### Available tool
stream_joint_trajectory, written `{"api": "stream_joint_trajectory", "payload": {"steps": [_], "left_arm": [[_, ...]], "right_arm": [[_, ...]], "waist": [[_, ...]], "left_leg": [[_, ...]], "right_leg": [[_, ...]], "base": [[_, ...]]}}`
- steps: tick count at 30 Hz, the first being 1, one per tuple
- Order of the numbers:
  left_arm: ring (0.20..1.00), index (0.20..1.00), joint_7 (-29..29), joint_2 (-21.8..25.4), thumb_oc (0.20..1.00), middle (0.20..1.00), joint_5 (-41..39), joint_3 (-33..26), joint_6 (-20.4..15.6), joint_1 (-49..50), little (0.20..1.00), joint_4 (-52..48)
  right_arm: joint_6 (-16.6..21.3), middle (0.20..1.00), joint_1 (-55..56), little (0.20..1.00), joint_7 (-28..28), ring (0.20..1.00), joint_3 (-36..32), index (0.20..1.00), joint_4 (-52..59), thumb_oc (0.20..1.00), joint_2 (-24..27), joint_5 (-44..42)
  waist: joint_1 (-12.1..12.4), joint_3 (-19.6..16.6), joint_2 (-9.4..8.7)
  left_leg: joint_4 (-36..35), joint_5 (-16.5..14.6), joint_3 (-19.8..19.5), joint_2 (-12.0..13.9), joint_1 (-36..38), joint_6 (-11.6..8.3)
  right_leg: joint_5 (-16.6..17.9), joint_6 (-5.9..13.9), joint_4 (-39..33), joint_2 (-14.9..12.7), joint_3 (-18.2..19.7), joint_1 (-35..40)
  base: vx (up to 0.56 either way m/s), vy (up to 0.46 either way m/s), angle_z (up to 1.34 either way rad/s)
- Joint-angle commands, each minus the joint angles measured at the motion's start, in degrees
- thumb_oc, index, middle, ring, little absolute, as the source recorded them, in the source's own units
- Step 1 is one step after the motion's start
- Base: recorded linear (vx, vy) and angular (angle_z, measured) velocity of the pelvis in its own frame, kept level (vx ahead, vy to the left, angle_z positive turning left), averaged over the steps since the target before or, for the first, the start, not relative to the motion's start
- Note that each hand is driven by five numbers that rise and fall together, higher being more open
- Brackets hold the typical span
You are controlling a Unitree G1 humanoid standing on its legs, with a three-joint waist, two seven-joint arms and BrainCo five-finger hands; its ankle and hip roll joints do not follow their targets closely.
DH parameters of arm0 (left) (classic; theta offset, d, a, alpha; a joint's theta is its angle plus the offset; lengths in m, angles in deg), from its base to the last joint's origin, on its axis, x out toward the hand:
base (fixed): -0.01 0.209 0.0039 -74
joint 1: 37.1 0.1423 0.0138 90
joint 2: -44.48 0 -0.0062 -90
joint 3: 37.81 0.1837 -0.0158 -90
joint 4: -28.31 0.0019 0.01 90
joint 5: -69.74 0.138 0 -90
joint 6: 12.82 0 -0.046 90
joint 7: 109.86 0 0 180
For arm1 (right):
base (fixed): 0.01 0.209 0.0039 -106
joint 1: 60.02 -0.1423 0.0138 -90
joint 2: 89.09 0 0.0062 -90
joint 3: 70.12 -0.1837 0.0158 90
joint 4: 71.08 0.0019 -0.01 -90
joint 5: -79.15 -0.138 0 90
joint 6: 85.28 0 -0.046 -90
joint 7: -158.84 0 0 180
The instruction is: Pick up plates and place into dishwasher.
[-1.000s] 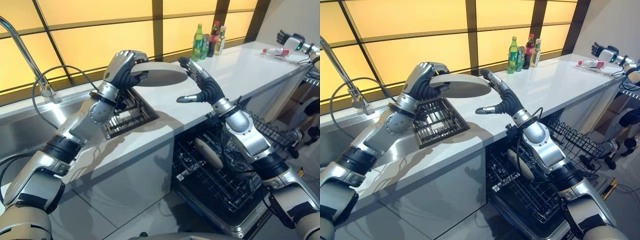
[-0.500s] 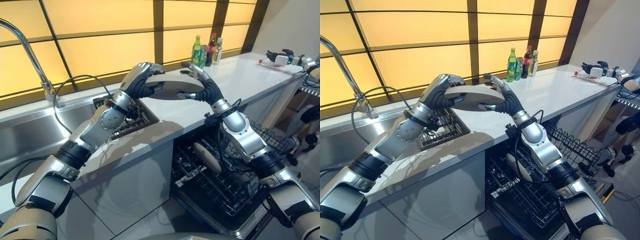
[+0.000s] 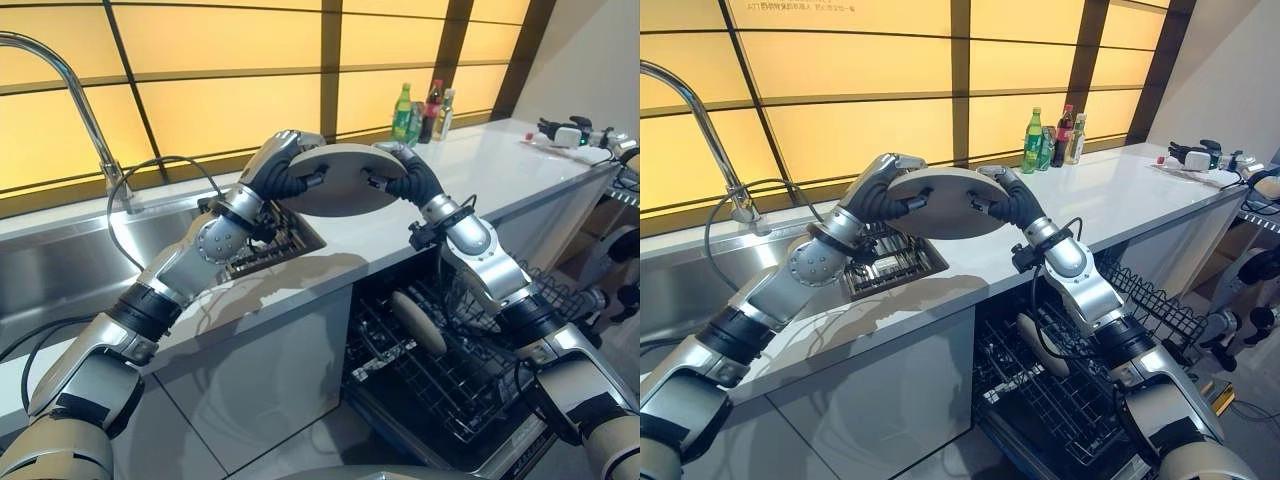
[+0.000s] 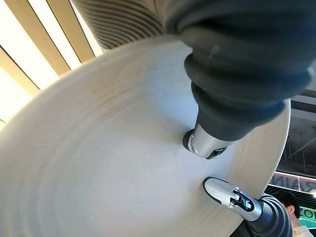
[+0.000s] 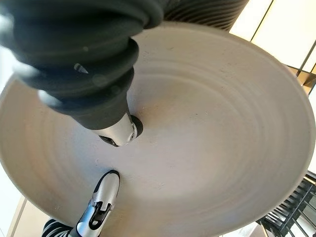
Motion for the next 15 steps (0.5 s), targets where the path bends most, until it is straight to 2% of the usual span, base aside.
{"api": "stream_joint_trajectory", "payload": {"steps": [1, 7, 9, 11, 15], "left_arm": [[1.0, 1.0, -0.8, -2.7, 1.0, 1.0, -2.2, -1.5, -3.2, -2.4, 1.0, -2.9], [1.0, 1.0, -4.7, -0.8, 1.0, 1.0, -1.3, -6.6, -1.6, 3.6, 1.0, -4.3], [1.0, 1.0, -6.4, -0.3, 1.0, 1.0, -0.2, -9.4, -1.4, 7.3, 1.0, -4.8], [1.0, 1.0, -9.0, 0.1, 1.0, 1.0, -0.2, -13.8, -1.6, 12.8, 1.0, -4.9], [1.0, 1.0, -10.0, -0.8, 1.0, 1.0, -3.0, -19.7, -1.0, 19.6, 1.0, -5.6]], "right_arm": [[4.9, 0.2, -6.7, 0.2, 0.4, 0.2, -2.3, 0.2, 2.0, 0.2, -0.5, 0.8], [4.8, 0.2, 1.3, 0.2, 3.9, 0.2, -6.4, 0.2, 6.8, 0.2, 4.9, 11.0], [5.0, 0.2, 6.2, 0.2, 3.8, 0.2, -9.6, 0.2, 9.0, 0.2, 6.7, 13.2], [5.3, 0.2, 13.5, 0.2, 5.7, 0.2, -14.4, 0.2, 10.9, 0.2, 9.6, 19.6], [4.3, 0.2, 22.4, 0.2, 6.5, 0.2, -21.0, 0.2, 10.8, 0.2, 12.0, 20.9]], "waist": [[1.7, 2.4, 0.23], [0.3, 2.8, -0.11], [-0.4, 3.1, -0.21], [-1.3, 3.5, -0.32], [-2.4, 4.5, -0.7]], "left_leg": [[1.0, -10.1, 1.6, -2.7, 2.9, 1.6], [0.9, -9.8, 2.6, -2.7, 2.7, 1.96], [0.9, -9.9, 3.0, -2.6, 2.8, 2.03], [0.7, -9.9, 3.6, -2.6, 2.9, 2.22], [0.7, -10.1, 4.7, -2.6, 3.0, 2.42]], "right_leg": [[-8.3, 5.79, 0.5, -3.5, 0.7, 2.9], [-7.7, 5.97, 0.5, -3.3, 1.9, 2.1], [-7.5, 6.06, 0.5, -3.2, 2.6, 1.9], [-7.4, 6.29, 0.5, -3.0, 3.3, 1.6], [-7.1, 6.54, 0.5, -2.8, 4.4, 1.2]], "base": [[0.0, 0.0, 0.0], [-0.02, 0.003, -0.04], [-0.01, 0.005, -0.13], [-0.01, 0.005, -0.12], [-0.01, -0.009, -0.16]]}}
